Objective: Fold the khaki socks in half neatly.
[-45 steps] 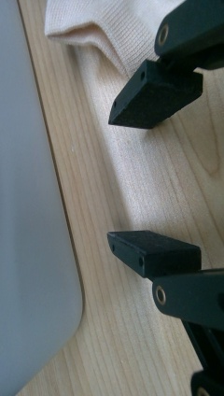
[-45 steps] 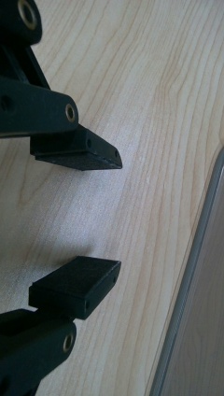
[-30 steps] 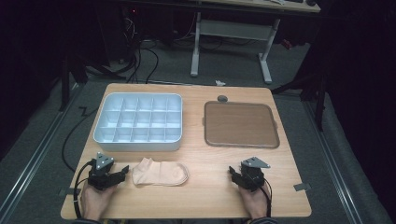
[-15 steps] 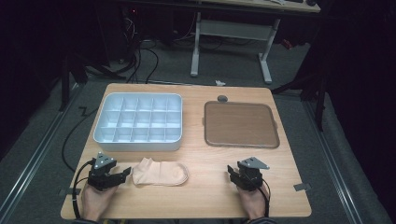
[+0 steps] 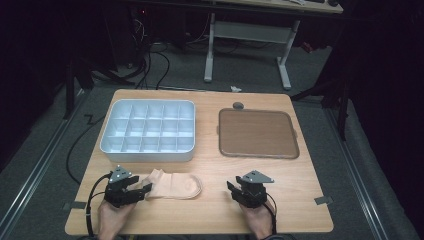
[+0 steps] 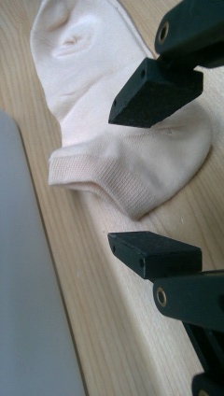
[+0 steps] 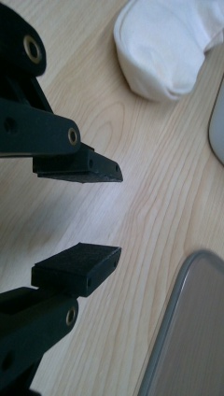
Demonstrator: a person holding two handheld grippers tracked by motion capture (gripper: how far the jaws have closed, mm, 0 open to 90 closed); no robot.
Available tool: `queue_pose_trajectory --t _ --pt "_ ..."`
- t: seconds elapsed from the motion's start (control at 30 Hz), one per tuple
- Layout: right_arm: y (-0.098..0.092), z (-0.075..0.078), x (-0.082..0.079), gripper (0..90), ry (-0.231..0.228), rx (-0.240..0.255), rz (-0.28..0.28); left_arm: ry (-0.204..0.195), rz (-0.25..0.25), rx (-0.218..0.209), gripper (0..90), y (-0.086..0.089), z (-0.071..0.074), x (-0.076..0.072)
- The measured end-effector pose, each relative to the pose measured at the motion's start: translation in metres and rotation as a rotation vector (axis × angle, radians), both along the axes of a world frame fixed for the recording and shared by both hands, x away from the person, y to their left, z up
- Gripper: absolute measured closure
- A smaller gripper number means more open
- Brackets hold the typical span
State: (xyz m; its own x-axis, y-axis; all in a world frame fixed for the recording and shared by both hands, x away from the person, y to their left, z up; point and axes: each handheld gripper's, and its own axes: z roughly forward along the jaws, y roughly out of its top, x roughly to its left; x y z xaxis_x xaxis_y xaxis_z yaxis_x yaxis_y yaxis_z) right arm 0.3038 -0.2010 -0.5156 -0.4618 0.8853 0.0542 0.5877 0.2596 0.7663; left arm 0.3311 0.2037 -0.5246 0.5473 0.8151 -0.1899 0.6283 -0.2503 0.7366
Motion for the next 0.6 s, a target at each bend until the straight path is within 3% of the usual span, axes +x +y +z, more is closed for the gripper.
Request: queue_pose_trajectory --t 0.2,0.47,0.6 --pt "0.015 0.001 0.0 58.1 0.0 0.012 0.053 0.005 0.013 -0.014 37.0 -0.003 0.0 0.001" --pt "0.033 0.001 -0.001 58.2 0.007 0.024 0.115 0.016 0.03 0.021 38.1 -0.008 -0.002 0.002" --pt "0.046 0.001 0.0 58.8 0.009 0.02 0.148 -0.009 0.025 0.022 42.0 -0.012 -0.002 0.001"
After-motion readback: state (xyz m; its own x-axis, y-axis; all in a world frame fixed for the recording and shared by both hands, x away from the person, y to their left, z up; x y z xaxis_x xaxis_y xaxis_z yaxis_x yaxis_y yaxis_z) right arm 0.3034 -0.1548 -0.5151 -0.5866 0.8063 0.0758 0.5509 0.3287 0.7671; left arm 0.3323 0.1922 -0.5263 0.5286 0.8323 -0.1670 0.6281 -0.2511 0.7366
